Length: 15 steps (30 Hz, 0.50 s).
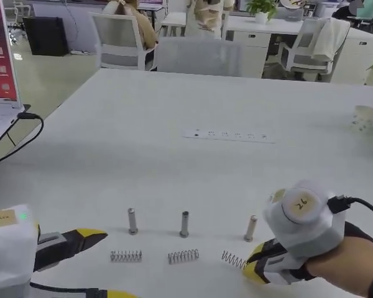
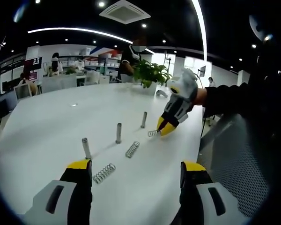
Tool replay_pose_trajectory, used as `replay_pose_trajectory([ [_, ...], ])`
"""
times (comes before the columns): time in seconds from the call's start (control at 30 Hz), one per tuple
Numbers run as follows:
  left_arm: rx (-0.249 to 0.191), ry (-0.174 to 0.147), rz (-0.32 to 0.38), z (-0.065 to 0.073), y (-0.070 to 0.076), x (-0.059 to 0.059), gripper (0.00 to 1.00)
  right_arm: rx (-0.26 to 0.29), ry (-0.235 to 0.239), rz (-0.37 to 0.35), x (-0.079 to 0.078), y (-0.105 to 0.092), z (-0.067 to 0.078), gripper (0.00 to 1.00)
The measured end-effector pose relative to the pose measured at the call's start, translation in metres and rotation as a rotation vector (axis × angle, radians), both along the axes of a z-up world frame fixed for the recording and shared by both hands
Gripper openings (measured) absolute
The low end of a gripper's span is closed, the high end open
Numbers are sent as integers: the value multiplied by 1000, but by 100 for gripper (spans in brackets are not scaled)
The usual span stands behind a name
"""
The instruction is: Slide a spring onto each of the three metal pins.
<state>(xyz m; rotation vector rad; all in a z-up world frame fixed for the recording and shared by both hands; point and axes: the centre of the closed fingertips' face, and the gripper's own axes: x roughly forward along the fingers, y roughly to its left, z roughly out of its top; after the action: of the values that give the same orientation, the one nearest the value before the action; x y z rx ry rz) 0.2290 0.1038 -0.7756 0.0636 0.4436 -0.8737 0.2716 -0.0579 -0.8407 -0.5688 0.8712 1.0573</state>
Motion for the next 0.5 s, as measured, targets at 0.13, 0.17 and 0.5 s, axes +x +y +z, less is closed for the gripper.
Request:
replay_pose_trajectory([
  [0.13, -1, 10, -19, -5, -3, 1, 73, 12, 1, 20, -4, 6, 4, 8],
  [0.17, -1, 10, -23, -5, -4, 1, 72, 13, 1, 29, -5, 8, 4, 8],
  [0.5, -20, 2, -61, -6, -14, 4, 67, 8, -2, 103, -18, 25, 10, 8],
])
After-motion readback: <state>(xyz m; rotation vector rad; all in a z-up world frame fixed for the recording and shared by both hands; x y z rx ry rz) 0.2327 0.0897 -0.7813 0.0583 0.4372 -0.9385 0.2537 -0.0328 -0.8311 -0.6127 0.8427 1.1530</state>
